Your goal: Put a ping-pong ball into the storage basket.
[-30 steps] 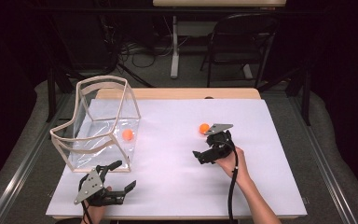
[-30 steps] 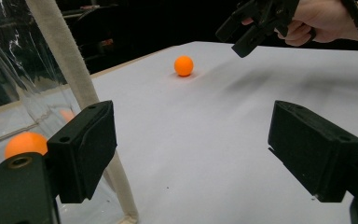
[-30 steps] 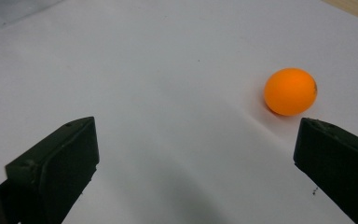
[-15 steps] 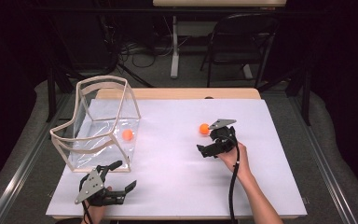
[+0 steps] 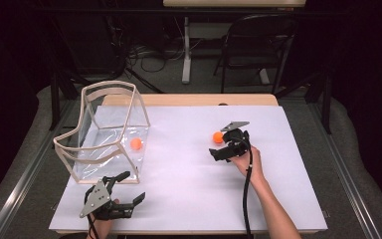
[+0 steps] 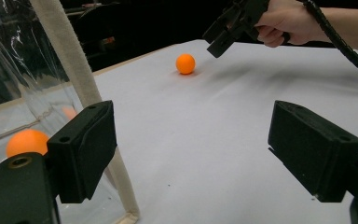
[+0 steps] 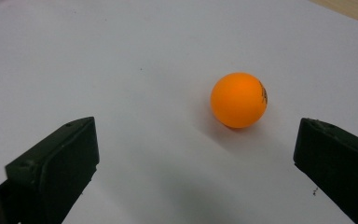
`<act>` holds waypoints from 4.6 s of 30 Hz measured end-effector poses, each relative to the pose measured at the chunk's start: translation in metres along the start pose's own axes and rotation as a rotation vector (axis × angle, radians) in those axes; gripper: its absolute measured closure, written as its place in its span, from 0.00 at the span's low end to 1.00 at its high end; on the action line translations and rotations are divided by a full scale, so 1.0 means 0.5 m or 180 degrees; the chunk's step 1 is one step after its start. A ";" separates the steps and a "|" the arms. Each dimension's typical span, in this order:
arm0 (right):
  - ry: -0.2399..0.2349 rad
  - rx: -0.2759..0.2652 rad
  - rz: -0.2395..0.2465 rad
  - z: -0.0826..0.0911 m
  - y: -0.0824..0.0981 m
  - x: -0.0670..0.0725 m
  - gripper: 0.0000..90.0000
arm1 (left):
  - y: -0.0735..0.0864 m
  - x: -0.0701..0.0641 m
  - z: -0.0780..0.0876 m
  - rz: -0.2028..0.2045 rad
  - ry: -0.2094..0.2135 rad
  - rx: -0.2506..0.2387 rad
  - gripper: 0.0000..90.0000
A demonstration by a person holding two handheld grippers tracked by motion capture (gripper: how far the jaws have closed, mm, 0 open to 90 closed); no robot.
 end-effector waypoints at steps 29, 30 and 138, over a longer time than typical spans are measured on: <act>0.0092 0.0028 -0.0260 -0.064 -0.023 -0.048 0.01 | 0.001 0.001 0.000 0.0011 0.0001 0.0000 0.18; 0.0074 0.0007 -0.0247 -0.066 -0.023 -0.048 0.04 | 0.001 0.001 0.000 0.0014 -0.0002 -0.0002 0.18; 0.0375 -0.0241 0.0114 0.081 -0.140 -0.034 0.56 | 0.000 0.001 0.001 0.0007 -0.0010 -0.0002 0.18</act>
Point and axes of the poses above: each handheld gripper's, and its own axes: z roughly backward along the jaws, y roughly out of its underside, x roughly to its left, the point moved 8 cm from there along -z, roughly forward along the jaws, and after that the axes turned 6 degrees about z, right-handed, at the moved point
